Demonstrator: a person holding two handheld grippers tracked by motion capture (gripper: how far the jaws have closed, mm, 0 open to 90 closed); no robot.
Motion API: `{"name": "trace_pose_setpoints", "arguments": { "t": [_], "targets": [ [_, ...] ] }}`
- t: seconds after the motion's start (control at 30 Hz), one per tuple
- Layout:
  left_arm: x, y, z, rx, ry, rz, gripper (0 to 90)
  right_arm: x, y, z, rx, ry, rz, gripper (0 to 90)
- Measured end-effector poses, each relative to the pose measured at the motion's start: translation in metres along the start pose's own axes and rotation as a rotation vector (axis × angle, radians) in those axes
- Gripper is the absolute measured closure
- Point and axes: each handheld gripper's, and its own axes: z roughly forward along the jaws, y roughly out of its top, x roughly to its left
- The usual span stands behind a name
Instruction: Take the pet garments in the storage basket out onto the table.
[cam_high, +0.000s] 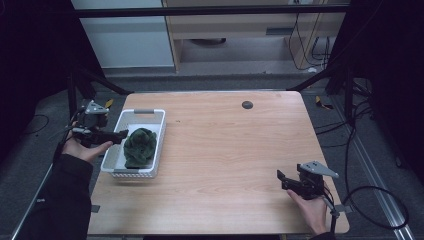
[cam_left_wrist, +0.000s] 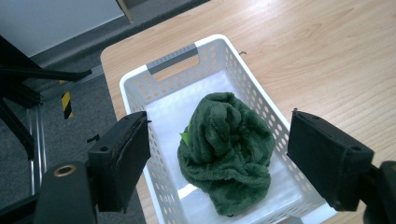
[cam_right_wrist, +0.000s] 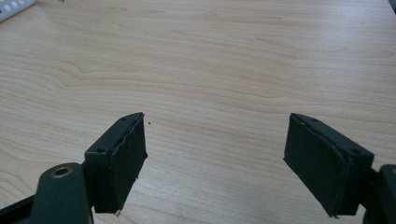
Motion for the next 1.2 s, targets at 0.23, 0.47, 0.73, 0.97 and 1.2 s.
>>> {"name": "trace_pose_setpoints", "arguments": {
  "t": [0.23, 0.47, 0.73, 0.97, 1.2],
  "targets": [
    [0.005, 0.006, 0.008, 0.016, -0.004, 0.007, 19.6, 0.000, 0.000, 0.000, 0.000, -0.001, -0.004, 20.5],
    [0.008, 0.009, 0.018, 0.053, -0.017, 0.016, 19.5, 0.000, 0.000, 0.002, 0.008, 0.004, -0.003, 20.4],
    [0.009, 0.015, 0.030, 0.099, -0.031, 0.031, 19.6, 0.001, -0.001, 0.003, 0.013, -0.002, -0.012, 20.2],
    [0.007, 0.026, 0.042, 0.141, -0.047, 0.039, 20.0, 0.001, -0.001, 0.003, 0.018, 0.003, -0.007, 19.9],
    [0.007, 0.032, 0.052, 0.187, -0.067, 0.039, 22.4, 0.000, -0.001, 0.002, 0.019, 0.003, -0.009, 19.8]
  ]
}}
